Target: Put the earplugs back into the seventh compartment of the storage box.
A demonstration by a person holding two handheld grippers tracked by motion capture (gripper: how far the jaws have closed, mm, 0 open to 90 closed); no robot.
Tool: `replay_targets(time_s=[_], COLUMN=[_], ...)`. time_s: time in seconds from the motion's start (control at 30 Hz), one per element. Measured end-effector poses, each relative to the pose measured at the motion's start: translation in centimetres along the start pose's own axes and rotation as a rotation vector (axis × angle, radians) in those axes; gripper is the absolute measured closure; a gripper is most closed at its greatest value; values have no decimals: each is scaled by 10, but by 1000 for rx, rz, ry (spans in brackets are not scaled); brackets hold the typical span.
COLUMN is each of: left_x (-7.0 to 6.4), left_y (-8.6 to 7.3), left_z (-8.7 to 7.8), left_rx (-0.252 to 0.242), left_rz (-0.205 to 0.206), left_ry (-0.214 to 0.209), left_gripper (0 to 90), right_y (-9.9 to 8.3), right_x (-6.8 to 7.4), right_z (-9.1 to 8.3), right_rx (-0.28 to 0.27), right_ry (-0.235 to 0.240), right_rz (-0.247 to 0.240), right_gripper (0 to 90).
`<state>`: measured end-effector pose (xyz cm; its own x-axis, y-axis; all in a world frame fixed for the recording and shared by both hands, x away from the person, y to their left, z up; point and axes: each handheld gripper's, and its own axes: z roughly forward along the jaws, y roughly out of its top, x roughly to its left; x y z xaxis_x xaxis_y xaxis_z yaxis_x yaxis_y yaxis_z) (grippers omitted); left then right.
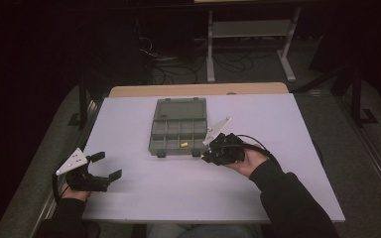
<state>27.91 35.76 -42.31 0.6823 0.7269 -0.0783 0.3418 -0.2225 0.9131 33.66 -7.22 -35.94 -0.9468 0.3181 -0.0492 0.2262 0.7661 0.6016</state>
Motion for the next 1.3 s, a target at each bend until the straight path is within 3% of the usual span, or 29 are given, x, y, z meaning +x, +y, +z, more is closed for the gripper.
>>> replay_targets(time_s=[0.37, 0.9, 1.3], left_x=[0, 0, 0], left_y=[0, 0, 0], left_z=[1, 0, 0], left_rx=[8, 6, 6], left_rz=[2, -1, -2], left_ry=[-5, -6, -6], left_gripper=[0, 0, 0], right_y=[17, 39, 48], right_x=[-8, -19, -39], right_z=[-9, 1, 9], right_rx=[-5, 9, 11], right_ry=[-6, 11, 1], right_rz=[-6, -6, 31], right_gripper=[797, 797, 797])
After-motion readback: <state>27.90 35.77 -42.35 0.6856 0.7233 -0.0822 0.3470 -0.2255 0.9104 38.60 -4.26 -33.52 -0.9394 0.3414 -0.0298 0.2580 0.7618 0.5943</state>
